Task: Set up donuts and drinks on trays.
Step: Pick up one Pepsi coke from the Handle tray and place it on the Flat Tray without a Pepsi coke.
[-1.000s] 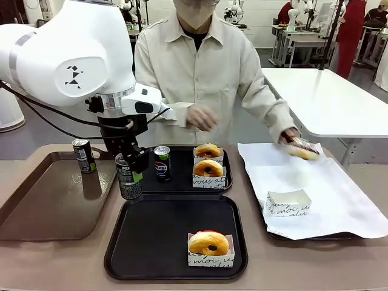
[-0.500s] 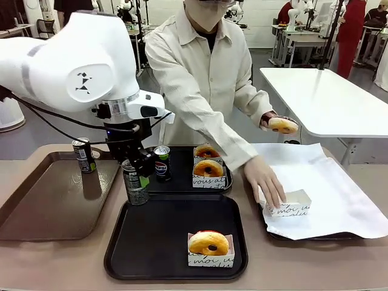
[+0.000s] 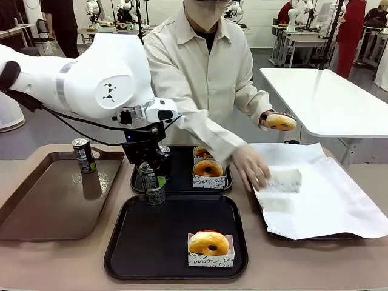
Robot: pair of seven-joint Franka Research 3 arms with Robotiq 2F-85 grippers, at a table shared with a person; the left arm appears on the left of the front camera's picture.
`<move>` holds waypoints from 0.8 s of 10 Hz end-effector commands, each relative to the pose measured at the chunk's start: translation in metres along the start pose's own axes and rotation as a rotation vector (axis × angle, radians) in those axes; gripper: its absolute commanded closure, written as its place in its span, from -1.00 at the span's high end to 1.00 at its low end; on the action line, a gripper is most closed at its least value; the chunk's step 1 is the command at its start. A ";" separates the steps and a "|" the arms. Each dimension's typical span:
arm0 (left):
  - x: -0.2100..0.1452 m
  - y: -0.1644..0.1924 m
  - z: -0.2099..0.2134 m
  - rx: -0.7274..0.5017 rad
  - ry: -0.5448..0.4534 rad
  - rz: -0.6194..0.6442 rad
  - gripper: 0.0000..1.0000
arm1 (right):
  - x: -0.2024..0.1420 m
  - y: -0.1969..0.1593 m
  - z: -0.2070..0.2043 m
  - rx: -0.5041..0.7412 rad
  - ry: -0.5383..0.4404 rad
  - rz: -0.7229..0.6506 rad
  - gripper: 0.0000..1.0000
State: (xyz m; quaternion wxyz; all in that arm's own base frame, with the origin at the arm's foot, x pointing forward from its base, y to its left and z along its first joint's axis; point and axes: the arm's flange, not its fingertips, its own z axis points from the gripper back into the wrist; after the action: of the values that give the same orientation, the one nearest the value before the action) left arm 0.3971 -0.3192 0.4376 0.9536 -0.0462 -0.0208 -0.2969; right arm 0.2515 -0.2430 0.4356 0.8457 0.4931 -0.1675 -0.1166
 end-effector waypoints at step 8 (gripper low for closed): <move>0.017 -0.001 -0.036 -0.022 0.068 0.027 0.16 | 0.003 0.001 0.000 0.025 -0.014 0.002 1.00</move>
State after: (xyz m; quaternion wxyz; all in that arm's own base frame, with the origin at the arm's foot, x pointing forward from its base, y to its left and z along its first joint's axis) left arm 0.4093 -0.3349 0.4001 0.9577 -0.0434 0.0197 -0.2838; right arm 0.2515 -0.2431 0.4356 0.8457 0.4931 -0.1675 -0.1166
